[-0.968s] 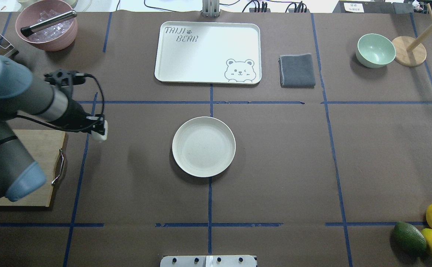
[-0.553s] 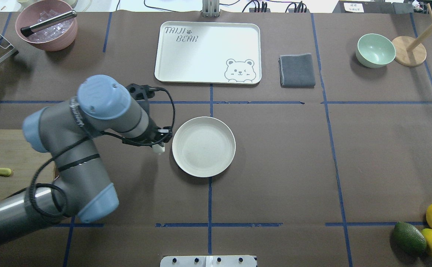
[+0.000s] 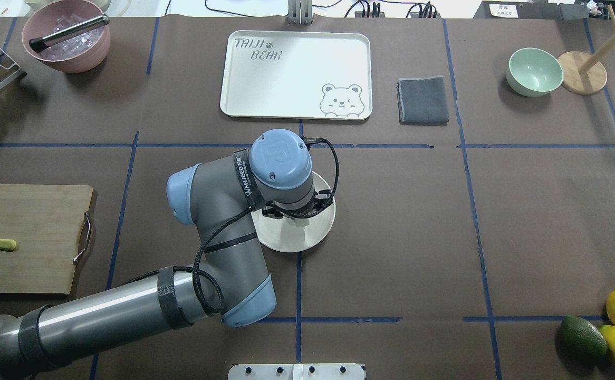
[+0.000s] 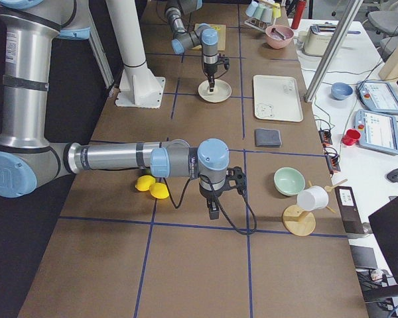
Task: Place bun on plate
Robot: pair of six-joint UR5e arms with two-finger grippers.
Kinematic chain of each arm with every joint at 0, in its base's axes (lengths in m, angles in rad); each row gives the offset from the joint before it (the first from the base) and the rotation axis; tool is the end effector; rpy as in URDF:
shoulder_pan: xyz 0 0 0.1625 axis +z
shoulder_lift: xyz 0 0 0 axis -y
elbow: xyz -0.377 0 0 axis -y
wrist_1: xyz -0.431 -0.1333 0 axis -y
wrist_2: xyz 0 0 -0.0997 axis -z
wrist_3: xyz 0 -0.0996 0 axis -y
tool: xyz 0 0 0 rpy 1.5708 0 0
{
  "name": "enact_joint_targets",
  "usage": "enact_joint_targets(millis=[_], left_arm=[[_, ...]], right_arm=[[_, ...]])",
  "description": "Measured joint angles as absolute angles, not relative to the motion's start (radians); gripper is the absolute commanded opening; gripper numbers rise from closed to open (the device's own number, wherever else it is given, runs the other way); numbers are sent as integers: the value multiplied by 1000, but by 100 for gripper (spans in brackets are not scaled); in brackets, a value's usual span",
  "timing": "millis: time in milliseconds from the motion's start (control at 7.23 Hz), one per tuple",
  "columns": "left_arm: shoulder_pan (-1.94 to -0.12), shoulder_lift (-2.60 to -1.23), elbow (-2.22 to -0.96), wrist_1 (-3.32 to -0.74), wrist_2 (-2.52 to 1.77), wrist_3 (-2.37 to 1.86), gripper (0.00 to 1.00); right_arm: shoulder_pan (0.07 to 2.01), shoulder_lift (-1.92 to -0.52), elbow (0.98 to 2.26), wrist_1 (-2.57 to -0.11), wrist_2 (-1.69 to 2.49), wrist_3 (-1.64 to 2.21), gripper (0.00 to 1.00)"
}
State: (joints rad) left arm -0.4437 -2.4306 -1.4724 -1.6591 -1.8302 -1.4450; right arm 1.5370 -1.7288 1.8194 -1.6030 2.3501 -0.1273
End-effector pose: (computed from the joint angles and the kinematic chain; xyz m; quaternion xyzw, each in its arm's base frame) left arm 0.6183 -0.4132 0.0998 0.0017 0.4254 -0.0904 0.9005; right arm 0.0473 -0.4754 0.5607 0.0447 -0.3780 -0.0855 0.9208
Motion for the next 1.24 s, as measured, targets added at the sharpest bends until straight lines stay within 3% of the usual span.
enact_joint_targets(millis=[415, 691, 968, 1245], left_arm=[[-445, -2430, -1478, -1639, -1814, -1415, 100], [-495, -2385, -1602, -1512, -1847, -1267, 100], [-641, -2195, -1814, -1434, -1980, -1002, 100], [-866, -1978, -1921, -1424, -2125, -625, 100]], right_arm=[[1536, -1729, 1820, -1603, 2350, -126, 100], [1536, -1729, 1818, -1603, 2350, -126, 100], [1536, -1729, 1817, -1603, 2349, -127, 100], [1536, -1729, 1815, -1604, 2350, -126, 100]])
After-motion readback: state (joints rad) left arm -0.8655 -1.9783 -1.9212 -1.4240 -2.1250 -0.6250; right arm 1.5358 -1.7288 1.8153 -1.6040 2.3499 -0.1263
